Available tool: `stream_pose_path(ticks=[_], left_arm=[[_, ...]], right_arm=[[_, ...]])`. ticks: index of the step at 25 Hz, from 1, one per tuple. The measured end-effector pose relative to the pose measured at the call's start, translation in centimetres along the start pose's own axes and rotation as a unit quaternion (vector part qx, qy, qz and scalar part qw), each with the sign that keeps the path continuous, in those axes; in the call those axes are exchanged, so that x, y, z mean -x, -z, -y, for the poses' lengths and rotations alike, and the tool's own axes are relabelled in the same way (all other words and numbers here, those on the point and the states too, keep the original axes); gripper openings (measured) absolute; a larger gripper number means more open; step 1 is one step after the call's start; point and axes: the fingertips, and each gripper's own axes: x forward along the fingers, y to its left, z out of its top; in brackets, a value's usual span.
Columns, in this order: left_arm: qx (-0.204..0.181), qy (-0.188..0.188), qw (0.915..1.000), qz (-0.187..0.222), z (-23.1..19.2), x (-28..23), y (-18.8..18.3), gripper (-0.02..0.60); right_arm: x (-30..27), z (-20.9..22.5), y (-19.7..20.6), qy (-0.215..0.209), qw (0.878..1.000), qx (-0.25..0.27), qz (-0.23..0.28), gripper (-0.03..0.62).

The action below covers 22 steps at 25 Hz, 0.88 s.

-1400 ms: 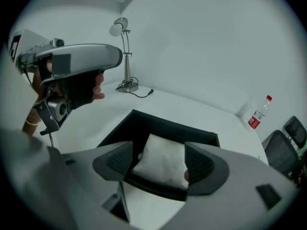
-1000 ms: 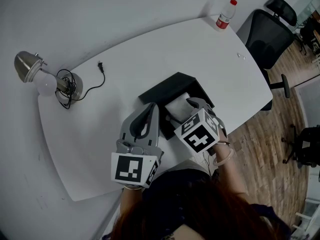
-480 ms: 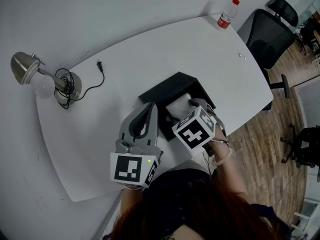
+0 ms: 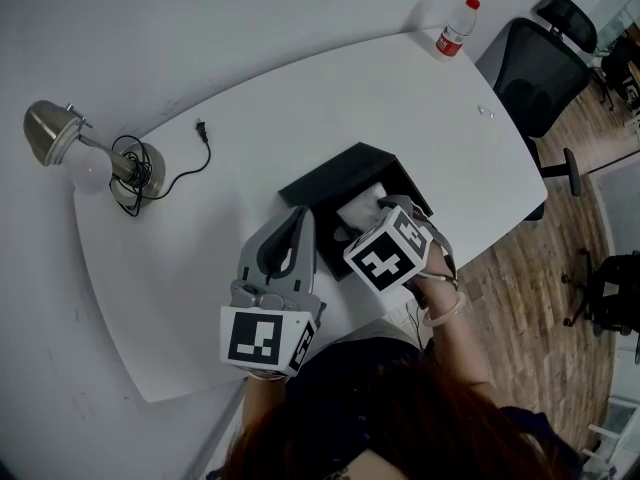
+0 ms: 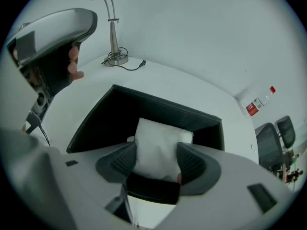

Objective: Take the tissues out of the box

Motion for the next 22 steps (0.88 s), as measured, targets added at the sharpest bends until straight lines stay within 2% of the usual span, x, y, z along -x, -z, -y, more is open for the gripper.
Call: stream_pose_path(ticks=[11, 22], left_arm=[[-0.004, -0.016, 0.9999, 0.001, 0.0, 1.5, -0.4, 0.025], [-0.014, -0.022, 0.9996, 0.007, 0.5, 2.8, -0.9, 0.025]], right_arm=[[0.6, -0.1, -0.2, -0.002, 1.000, -0.005, 0.025, 0.259], [3.0, 0.0, -0.9, 0.001, 0.995, -0.026, 0.095, 0.258]])
